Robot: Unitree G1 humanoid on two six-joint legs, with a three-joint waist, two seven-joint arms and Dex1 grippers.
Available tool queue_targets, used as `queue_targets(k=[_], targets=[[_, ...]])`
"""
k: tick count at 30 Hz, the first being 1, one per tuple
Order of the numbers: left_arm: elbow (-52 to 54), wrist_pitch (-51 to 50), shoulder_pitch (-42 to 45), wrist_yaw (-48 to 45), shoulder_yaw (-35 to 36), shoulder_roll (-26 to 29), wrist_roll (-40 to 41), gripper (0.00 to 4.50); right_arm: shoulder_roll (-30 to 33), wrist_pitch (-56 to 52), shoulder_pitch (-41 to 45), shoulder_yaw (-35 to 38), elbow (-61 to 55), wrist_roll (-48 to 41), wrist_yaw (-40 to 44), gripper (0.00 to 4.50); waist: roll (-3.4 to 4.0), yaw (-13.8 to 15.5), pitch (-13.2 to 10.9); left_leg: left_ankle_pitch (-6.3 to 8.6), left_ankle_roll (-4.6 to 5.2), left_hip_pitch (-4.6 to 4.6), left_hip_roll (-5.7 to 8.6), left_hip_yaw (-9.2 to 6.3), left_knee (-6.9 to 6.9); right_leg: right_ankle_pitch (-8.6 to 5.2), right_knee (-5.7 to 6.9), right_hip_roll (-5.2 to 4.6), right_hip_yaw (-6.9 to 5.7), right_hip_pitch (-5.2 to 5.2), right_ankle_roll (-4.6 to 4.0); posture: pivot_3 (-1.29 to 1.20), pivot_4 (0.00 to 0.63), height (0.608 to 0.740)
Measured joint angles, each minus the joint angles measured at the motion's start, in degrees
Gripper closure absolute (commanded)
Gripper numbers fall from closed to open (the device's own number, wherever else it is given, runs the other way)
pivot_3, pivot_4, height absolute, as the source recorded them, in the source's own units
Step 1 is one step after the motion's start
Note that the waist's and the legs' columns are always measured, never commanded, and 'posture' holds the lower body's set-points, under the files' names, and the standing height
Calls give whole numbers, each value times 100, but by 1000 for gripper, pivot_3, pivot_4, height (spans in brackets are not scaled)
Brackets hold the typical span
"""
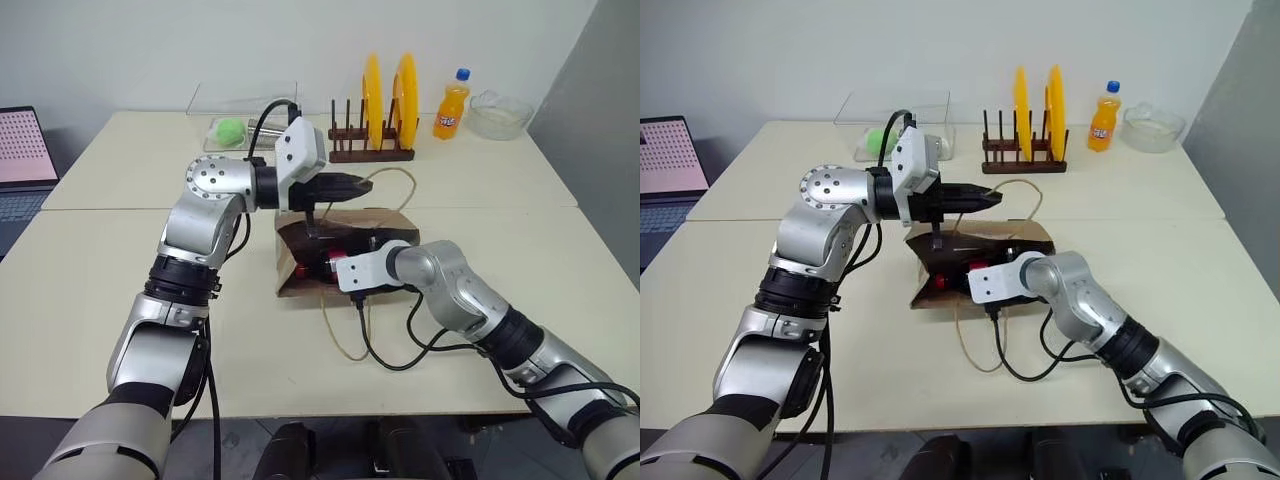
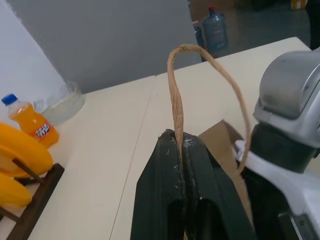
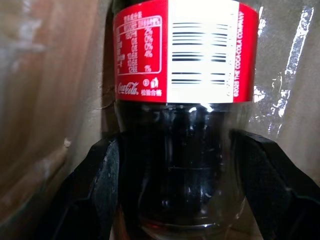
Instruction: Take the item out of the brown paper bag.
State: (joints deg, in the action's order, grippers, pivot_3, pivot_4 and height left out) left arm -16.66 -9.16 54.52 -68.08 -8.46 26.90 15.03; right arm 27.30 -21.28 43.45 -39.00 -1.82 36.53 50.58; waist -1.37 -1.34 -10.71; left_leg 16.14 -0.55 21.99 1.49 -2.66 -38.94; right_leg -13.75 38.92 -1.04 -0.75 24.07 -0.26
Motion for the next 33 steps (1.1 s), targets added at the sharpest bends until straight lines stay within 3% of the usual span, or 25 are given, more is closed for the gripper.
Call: queue_targets(k=[16, 24, 33], targets=[[-1093, 823, 103, 275, -10, -24, -651, 4500, 330, 918, -296, 1238, -1152, -1862, 753, 1596, 0, -11, -1, 1, 2, 6, 0, -2, 4, 0, -5, 0, -2, 5, 0, 0, 150, 740], [-1267, 1061, 172, 355, -17, -76, -824, 4500, 431, 2168, -493, 2292, -1315, -3062, 630, 1596, -1, -9, -1, 1, 2, 8, -1, -2, 6, 0, -6, 0, -2, 6, 0, 0, 150, 740], [-1360, 1233, 178, 354, -41, -154, -993, 4500, 563, 2449, -580, 3322, -1736, -3331, -116, 1596, -1, 6, -1, 1, 2, 9, 0, 1, 6, 0, -5, -1, -1, 5, 0, 0, 150, 740]])
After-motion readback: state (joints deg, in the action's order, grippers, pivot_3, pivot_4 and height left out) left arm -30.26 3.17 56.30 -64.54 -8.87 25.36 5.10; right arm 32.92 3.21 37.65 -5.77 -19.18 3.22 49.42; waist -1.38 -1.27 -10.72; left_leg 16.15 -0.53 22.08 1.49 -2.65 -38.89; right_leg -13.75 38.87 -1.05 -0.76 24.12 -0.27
